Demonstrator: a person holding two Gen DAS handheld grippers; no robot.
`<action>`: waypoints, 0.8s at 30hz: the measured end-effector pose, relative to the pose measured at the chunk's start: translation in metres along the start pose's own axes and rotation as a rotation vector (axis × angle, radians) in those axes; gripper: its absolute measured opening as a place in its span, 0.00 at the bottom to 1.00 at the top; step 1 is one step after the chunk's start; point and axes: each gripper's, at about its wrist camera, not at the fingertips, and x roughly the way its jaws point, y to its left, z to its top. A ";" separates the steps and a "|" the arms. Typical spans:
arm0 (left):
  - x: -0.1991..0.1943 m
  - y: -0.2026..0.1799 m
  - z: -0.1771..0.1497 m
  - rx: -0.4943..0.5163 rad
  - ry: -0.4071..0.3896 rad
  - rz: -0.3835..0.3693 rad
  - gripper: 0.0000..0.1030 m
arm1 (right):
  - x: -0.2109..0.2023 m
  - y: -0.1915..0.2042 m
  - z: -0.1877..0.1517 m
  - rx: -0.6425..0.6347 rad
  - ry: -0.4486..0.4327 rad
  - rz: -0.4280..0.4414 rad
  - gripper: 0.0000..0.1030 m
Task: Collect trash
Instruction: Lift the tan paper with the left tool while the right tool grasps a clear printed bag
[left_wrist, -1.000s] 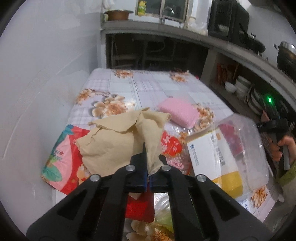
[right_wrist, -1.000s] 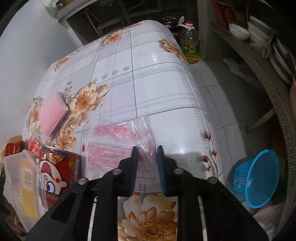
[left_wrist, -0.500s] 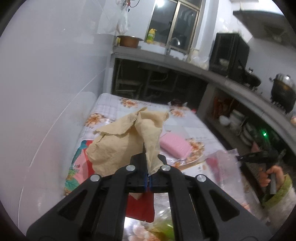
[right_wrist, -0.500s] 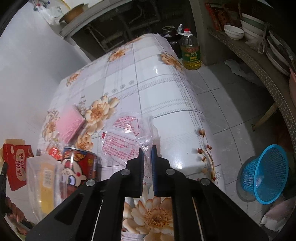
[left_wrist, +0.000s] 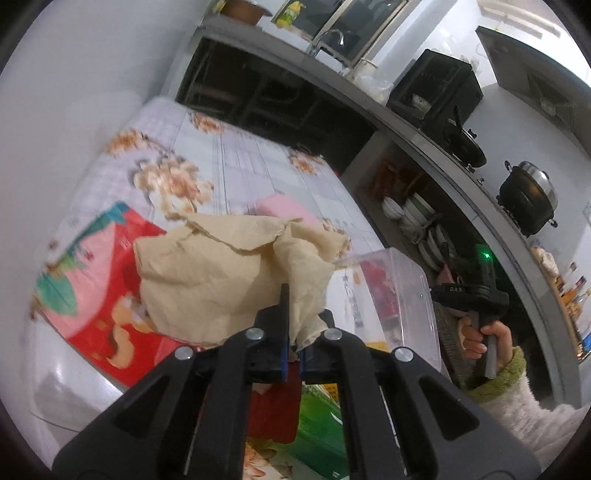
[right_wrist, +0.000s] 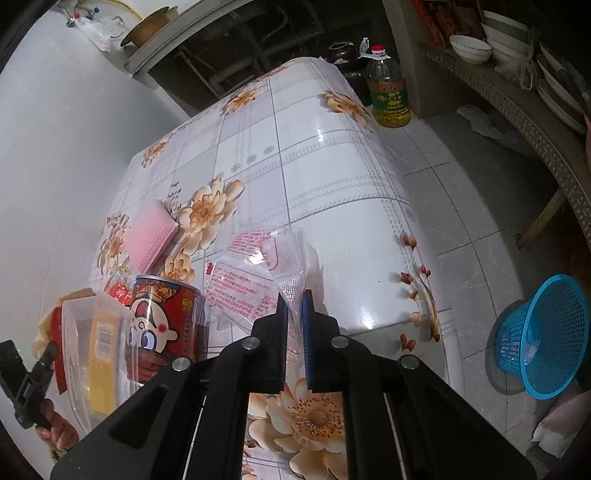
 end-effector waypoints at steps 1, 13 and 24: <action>0.002 0.002 0.000 -0.011 0.004 -0.019 0.02 | 0.001 0.000 0.000 0.000 0.002 0.001 0.07; 0.007 0.027 -0.005 -0.128 0.005 -0.177 0.10 | 0.009 0.000 -0.003 -0.007 0.022 0.004 0.08; 0.002 0.024 -0.005 -0.063 -0.004 -0.055 0.10 | 0.009 -0.002 -0.003 -0.004 0.022 0.001 0.08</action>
